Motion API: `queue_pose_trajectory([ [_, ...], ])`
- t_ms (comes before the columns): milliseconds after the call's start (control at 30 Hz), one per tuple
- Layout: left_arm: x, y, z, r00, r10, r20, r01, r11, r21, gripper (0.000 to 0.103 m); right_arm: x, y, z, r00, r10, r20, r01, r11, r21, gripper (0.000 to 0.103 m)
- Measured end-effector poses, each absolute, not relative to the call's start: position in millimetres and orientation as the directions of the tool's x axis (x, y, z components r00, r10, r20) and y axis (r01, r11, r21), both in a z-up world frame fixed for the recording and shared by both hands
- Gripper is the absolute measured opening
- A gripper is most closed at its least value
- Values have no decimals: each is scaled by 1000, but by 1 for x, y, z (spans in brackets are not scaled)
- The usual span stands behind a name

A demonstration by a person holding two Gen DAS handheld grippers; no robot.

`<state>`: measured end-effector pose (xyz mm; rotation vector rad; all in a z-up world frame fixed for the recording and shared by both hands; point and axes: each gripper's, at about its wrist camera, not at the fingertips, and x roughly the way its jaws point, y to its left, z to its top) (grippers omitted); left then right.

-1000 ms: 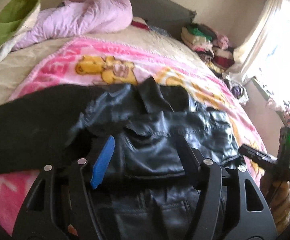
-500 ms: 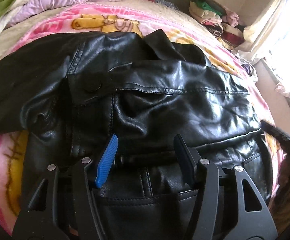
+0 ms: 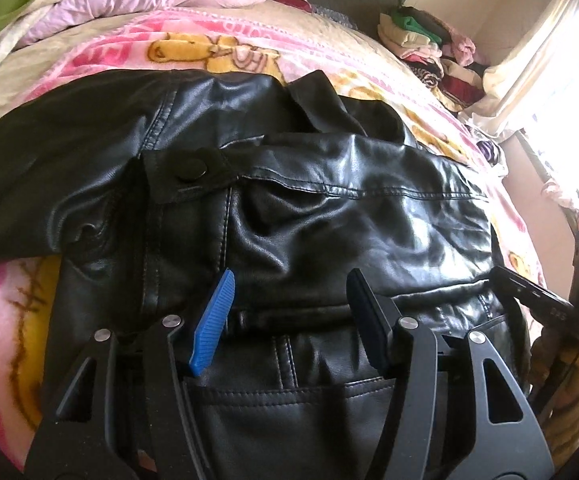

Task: Fold large clothes

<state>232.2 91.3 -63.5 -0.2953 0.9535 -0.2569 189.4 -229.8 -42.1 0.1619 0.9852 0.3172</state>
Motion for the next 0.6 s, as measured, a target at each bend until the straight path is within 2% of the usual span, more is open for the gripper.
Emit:
queue_pose_trajectory([
  [200,226,93,-54,566,-368,-738,93,918,-387,59,180,-224,-28,513,362,-778,-225,932,284,96],
  [267,223,92,-51,567,-380,-731,95,912,-400,67,177,-219,-22,521,365,-771,-242,930,277,97],
  [300,222,92,-50,568,-368,-736,86,916,-392,81,175,-216,-17,528,370,-764,-252,928,275,98],
  [333,221,92,-48,573,-350,-741,76,923,-377,86,173,-215,-14,533,372,-760,-257,927,273,98],
  [467,215,95,-41,588,-342,-733,73,925,-374,86,169,-206,-2,546,385,-744,-277,921,273,99],
  [533,213,97,-37,595,-323,-736,67,932,-355,92,169,-201,3,550,393,-737,-287,918,275,99],
  [600,210,100,-32,605,-312,-732,64,936,-347,93,168,-197,5,553,399,-732,-298,915,274,99],
])
